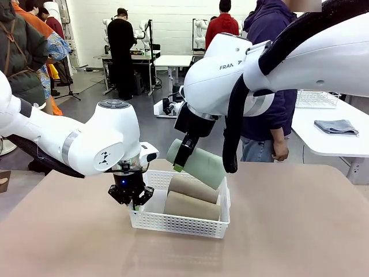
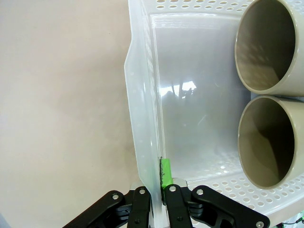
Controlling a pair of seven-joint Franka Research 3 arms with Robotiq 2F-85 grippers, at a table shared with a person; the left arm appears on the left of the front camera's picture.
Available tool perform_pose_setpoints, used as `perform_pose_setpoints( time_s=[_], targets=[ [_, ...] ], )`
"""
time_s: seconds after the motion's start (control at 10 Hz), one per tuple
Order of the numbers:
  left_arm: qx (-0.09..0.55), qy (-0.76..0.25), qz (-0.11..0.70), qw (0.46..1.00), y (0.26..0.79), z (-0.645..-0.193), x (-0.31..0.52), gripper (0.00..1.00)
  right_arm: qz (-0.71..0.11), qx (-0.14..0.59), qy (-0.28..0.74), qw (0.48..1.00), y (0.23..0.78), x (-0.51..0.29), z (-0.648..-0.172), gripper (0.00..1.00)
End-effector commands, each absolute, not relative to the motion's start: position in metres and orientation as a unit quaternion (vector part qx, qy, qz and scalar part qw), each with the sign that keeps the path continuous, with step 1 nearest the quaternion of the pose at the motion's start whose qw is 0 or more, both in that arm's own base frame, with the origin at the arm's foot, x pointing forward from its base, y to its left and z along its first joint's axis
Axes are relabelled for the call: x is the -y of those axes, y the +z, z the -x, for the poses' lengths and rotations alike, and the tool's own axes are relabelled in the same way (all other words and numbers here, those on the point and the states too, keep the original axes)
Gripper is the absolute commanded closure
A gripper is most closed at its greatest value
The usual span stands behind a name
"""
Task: Clean and organize the cups into the basket.
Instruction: Pick up the Reusable plastic cup from the right side of the table and stack it inside the Organizing basket in the center of the table.
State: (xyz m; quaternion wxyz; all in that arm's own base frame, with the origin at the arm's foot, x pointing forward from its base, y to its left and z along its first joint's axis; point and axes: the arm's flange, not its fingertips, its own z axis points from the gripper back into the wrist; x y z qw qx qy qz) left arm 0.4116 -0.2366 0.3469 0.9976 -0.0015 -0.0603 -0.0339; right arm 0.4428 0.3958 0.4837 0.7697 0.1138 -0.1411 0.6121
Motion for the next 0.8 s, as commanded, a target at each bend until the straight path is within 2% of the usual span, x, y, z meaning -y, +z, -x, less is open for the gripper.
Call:
perform_pose_setpoints(
  time_s=[0.0, 0.3, 0.7],
  targets=[
    [0.064, -0.035, 0.001, 0.997, 0.349, -0.411, 0.236, 1.0, -0.148, 0.159, 0.621, 0.753, 0.468, -0.377, -0.439, 0.21],
    [0.064, -0.035, 0.001, 0.997, 0.349, -0.411, 0.236, 1.0, -0.149, 0.165, 0.62, 0.752, 0.435, -0.368, -0.451, 0.21],
    [0.064, -0.035, 0.001, 0.997, 0.349, -0.411, 0.236, 1.0, -0.155, 0.188, 0.649, 0.72, 0.42, -0.369, -0.454, 0.21]
  ],
)
